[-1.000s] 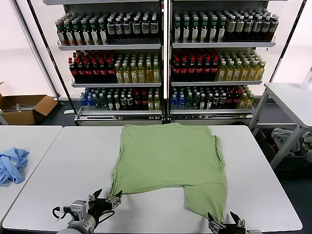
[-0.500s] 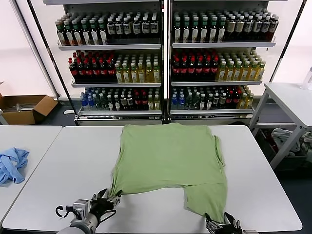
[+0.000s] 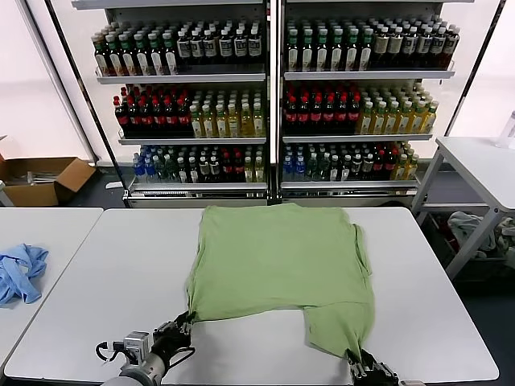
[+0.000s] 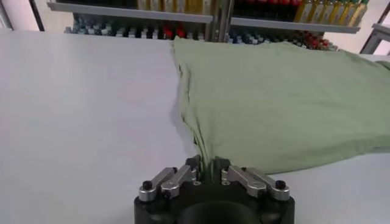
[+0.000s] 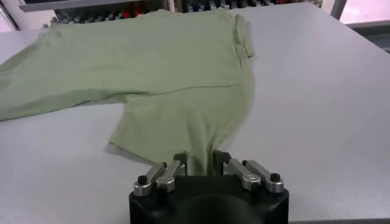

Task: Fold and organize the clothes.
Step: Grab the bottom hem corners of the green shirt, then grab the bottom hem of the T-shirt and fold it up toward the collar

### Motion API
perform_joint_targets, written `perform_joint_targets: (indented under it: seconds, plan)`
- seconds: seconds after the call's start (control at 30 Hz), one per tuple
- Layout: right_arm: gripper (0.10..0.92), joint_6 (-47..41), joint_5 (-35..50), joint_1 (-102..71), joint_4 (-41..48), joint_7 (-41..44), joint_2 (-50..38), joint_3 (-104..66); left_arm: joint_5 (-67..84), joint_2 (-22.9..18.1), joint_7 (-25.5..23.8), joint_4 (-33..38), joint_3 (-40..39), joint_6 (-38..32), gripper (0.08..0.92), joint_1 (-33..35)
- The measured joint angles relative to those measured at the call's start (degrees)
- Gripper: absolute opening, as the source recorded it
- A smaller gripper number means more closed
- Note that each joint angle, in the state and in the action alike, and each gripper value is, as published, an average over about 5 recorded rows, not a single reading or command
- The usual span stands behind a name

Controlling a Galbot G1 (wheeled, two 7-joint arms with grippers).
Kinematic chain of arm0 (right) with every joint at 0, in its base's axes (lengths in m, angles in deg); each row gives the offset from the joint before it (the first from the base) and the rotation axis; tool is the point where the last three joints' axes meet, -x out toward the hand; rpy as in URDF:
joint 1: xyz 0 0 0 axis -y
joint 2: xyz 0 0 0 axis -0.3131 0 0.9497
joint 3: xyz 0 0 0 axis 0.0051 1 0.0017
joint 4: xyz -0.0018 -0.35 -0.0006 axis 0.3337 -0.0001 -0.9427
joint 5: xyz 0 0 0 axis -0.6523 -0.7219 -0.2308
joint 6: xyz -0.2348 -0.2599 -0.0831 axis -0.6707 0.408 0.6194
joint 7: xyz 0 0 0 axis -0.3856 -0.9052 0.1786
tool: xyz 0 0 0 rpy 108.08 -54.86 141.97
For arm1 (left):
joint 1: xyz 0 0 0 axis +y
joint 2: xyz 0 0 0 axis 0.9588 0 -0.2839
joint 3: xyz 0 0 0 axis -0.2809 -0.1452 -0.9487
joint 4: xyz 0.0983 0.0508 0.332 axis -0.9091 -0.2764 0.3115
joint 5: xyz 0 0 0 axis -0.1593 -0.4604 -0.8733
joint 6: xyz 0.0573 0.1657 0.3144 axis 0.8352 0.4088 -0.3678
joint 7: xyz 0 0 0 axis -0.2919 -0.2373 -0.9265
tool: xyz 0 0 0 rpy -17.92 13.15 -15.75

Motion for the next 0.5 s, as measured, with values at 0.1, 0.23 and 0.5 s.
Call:
perform_joint_targets:
  seconds: [0.1, 0.23, 0.5]
  plan:
    - [0.194, 0.37, -0.23, 0.04, -0.08, 0.12, 0.01, 0.0, -0.09, 0.09, -0.22, 0.01, -0.17, -0.17, 0.09, 0.04]
    - [0.112, 1.02, -0.79, 0.16, -0.46, 0.2, 0.03, -0.35, -0.28, 0.38, -0.37, 0.32, -0.17, -0.35, 0.085, 0.14]
    - [0.107, 1.99, -2.51, 1.15, -3.39, -0.31, -0.17, -2.57, 0.37, 1.11, 0.31, 1.93, 1.07, -0.5, 0.085, 0.2]
